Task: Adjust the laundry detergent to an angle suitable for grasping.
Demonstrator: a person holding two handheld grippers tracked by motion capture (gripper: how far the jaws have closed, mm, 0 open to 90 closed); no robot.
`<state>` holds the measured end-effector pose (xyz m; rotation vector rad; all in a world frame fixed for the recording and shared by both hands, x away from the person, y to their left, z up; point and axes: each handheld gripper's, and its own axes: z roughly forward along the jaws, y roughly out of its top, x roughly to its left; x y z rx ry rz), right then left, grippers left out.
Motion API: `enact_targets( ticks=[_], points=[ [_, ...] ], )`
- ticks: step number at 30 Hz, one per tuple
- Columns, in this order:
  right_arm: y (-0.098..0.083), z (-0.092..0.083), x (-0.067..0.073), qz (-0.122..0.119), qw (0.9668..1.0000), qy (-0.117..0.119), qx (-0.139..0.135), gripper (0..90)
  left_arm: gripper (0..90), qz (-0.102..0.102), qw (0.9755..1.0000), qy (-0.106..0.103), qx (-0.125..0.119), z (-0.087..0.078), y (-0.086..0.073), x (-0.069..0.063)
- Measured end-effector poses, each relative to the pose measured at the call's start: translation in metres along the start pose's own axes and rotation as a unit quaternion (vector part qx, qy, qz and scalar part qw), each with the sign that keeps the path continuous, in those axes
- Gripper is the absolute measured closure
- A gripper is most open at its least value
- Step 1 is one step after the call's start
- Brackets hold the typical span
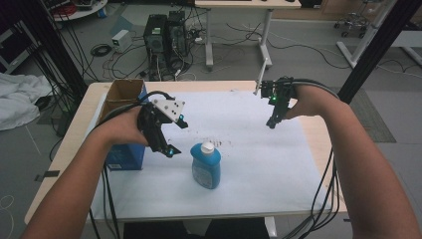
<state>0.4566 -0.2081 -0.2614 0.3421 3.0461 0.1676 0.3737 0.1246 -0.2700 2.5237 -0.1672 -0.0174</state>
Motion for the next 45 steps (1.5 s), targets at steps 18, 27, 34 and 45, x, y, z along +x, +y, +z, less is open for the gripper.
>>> enact_targets(
  ticks=[18, 27, 34, 45],
  points=[
    [0.002, -0.004, 0.01, -0.009, 0.9999, -0.005, 0.001, 11.6, 11.5, -0.034, 0.9926, 0.018, 0.115, -0.022, 0.01, 0.002],
    [0.002, -0.006, 0.017, -0.012, 0.9999, -0.007, 0.005, 11.6, 7.9, -0.053, 0.9818, 0.01, 0.182, -0.017, 0.015, 0.005],
    [0.005, -0.007, 0.025, -0.027, 0.9996, -0.009, 0.007, 11.6, 6.0, -0.058, 0.9726, 0.015, 0.225, -0.014, 0.021, 0.008],
    [0.008, -0.008, 0.037, -0.038, 0.9991, -0.013, 0.011, 11.6, 4.9, -0.065, 0.9647, 0.018, 0.255, -0.018, 0.024, 0.012]
  ],
)
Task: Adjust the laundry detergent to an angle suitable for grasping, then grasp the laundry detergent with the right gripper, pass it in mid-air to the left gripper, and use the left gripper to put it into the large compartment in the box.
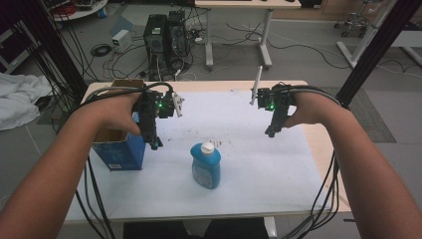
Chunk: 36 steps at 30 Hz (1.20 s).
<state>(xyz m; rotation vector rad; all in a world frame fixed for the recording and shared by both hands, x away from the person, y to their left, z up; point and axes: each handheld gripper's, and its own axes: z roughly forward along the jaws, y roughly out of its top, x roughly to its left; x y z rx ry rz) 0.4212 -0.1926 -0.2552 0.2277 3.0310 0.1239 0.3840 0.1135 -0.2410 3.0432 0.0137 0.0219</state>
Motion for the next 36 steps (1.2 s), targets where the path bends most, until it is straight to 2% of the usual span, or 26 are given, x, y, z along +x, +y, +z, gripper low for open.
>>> enact_targets(
  ticks=[1, 3, 10, 17, 28, 36],
  points=[
    [0.0, 0.0, 0.001, -0.001, 1.0, 0.0, -0.001, 11.6, 4.9, -0.005, 1.0, 0.006, 0.001, -0.001, 0.0, 0.002],
    [0.0, 0.0, 0.004, -0.004, 1.0, -0.001, -0.003, 11.6, 4.1, -0.009, 0.9999, 0.002, -0.005, -0.002, -0.001, 0.002],
    [0.0, 0.0, 0.007, -0.003, 0.9999, -0.003, -0.011, 11.6, 4.2, -0.003, 0.9999, 0.011, 0.002, 0.001, 0.0, 0.001],
    [0.003, 0.001, 0.01, -0.003, 1.0, -0.002, -0.003, 11.6, 4.2, -0.002, 0.9998, 0.015, 0.014, 0.003, 0.003, 0.001],
    [-0.002, -0.005, 0.013, 0.004, 0.9999, -0.01, -0.007, 11.6, 4.2, 0.005, 0.9997, 0.023, 0.001, 0.005, 0.003, 0.001],
    [-0.002, -0.003, 0.011, 0.01, 0.9999, -0.009, -0.005, 11.6, 4.2, 0.008, 0.9998, 0.015, -0.003, 0.013, 0.001, 0.003]
  ],
)
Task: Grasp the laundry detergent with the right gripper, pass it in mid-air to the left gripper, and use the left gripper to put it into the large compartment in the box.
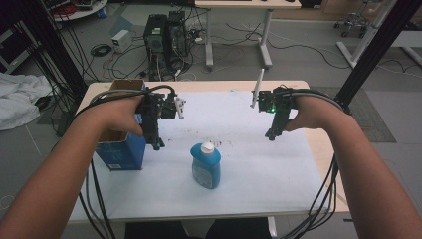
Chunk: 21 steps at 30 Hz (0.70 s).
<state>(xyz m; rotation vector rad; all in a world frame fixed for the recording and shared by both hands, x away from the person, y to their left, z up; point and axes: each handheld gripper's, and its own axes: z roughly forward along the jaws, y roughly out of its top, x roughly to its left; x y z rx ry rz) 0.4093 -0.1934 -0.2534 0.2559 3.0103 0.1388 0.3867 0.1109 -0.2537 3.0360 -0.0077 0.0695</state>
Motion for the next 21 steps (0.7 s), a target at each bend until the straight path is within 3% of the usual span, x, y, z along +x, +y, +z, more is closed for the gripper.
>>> enact_targets(
  ticks=[9, 18, 21],
  points=[
    [-0.001, 0.002, 0.008, 0.004, 0.9999, -0.002, -0.012, 11.6, 4.2, 0.004, 1.0, -0.005, -0.006, 0.006, -0.001, -0.013],
    [-0.001, 0.004, 0.017, 0.004, 0.9999, 0.007, -0.015, 11.6, 4.2, -0.012, 0.9999, -0.004, 0.009, 0.013, -0.005, -0.023],
    [-0.001, 0.008, 0.02, 0.005, 0.9998, 0.011, -0.015, 11.6, 4.2, -0.014, 0.9999, -0.005, 0.002, 0.017, -0.006, -0.027]
  ],
)
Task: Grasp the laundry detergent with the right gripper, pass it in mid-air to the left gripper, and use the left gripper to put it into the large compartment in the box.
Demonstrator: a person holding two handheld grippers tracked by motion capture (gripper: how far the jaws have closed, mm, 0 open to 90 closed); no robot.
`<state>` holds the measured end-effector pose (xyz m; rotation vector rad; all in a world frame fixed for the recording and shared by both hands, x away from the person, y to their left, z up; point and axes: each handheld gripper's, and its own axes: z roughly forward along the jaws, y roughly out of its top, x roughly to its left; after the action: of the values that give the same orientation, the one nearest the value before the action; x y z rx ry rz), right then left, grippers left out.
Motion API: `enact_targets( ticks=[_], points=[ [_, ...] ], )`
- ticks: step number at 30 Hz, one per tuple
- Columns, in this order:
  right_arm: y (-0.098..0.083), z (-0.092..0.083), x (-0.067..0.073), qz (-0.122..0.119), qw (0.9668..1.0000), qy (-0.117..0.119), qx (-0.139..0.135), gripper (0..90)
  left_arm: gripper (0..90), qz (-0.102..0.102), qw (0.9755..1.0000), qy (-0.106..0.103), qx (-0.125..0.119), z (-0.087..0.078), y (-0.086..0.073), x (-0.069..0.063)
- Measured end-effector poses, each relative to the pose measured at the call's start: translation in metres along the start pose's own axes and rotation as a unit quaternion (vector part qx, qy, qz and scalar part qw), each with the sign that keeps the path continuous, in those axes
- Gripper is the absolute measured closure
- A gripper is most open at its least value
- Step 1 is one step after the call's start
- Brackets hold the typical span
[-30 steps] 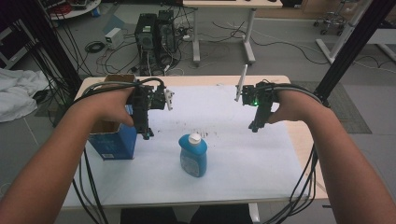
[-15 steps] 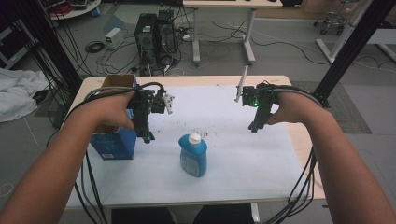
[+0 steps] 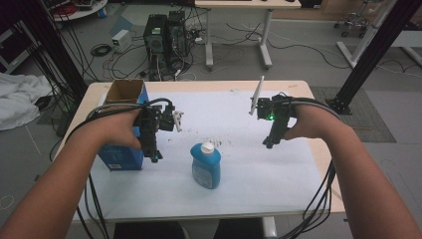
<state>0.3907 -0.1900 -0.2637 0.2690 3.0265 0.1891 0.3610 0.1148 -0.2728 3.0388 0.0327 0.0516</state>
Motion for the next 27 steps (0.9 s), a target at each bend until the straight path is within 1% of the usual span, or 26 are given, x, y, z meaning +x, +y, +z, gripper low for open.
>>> enact_targets(
  ticks=[2, 6, 7, 8, 10, 12, 13, 15, 16, 17, 19, 21, 22, 23, 26, 27],
  points=[
    [0.0, 0.004, 0.002, 0.001, 1.0, 0.0, 0.004, 11.6, 4.2, -0.001, 1.0, 0.002, 0.001, 0.003, 0.0, -0.001],
    [-0.001, 0.008, 0.005, 0.002, 1.0, 0.002, -0.001, 11.6, 4.2, 0.002, 1.0, 0.002, 0.005, 0.004, -0.002, -0.002],
    [-0.003, 0.008, 0.006, 0.004, 0.9999, 0.006, -0.008, 11.6, 4.2, 0.0, 1.0, 0.001, 0.002, 0.004, -0.003, -0.003],
    [-0.003, 0.008, 0.006, 0.004, 0.9999, 0.006, -0.008, 11.6, 4.2, 0.0, 1.0, 0.001, 0.002, 0.004, -0.003, -0.003],
    [-0.005, 0.006, 0.01, 0.018, 0.9998, 0.004, -0.011, 11.6, 4.2, -0.001, 1.0, 0.001, 0.003, 0.004, -0.006, -0.002],
    [-0.006, 0.004, 0.012, 0.027, 0.9996, 0.005, -0.012, 11.6, 4.2, 0.0, 1.0, 0.001, 0.005, 0.004, -0.009, 0.0],
    [-0.007, 0.004, 0.014, 0.036, 0.9993, 0.007, -0.011, 11.6, 4.2, 0.0, 1.0, 0.0, 0.005, 0.004, -0.01, 0.001],
    [-0.007, 0.003, 0.014, 0.036, 0.9993, 0.008, -0.011, 11.6, 4.2, -0.001, 1.0, 0.002, 0.005, 0.004, -0.011, 0.002],
    [-0.008, 0.003, 0.016, 0.042, 0.999, 0.009, -0.011, 11.6, 4.2, -0.003, 1.0, 0.0, 0.001, 0.004, -0.012, 0.004],
    [-0.01, 0.002, 0.019, 0.05, 0.9986, 0.011, -0.009, 11.6, 4.2, -0.003, 1.0, 0.001, 0.003, 0.003, -0.013, 0.005],
    [-0.012, 0.002, 0.023, 0.064, 0.9978, 0.012, -0.011, 11.6, 4.2, -0.009, 1.0, 0.002, 0.0, 0.004, -0.014, 0.006],
    [-0.013, 0.002, 0.023, 0.066, 0.9976, 0.016, -0.016, 11.6, 4.2, -0.005, 1.0, 0.002, 0.003, 0.004, -0.014, 0.008],
    [-0.014, 0.002, 0.025, 0.074, 0.9969, 0.016, -0.02, 11.6, 4.2, -0.006, 1.0, 0.002, 0.002, 0.004, -0.014, 0.008],
    [-0.018, 0.003, 0.029, 0.086, 0.9957, 0.018, -0.03, 11.6, 4.2, -0.007, 1.0, 0.002, 0.002, 0.005, -0.014, 0.008],
    [-0.02, 0.004, 0.034, 0.098, 0.9944, 0.02, -0.035, 11.6, 4.2, -0.004, 1.0, 0.002, 0.004, 0.005, -0.014, 0.009],
    [-0.021, 0.005, 0.036, 0.098, 0.9943, 0.019, -0.037, 11.6, 4.2, -0.004, 1.0, 0.002, 0.004, 0.005, -0.014, 0.008]
  ],
)
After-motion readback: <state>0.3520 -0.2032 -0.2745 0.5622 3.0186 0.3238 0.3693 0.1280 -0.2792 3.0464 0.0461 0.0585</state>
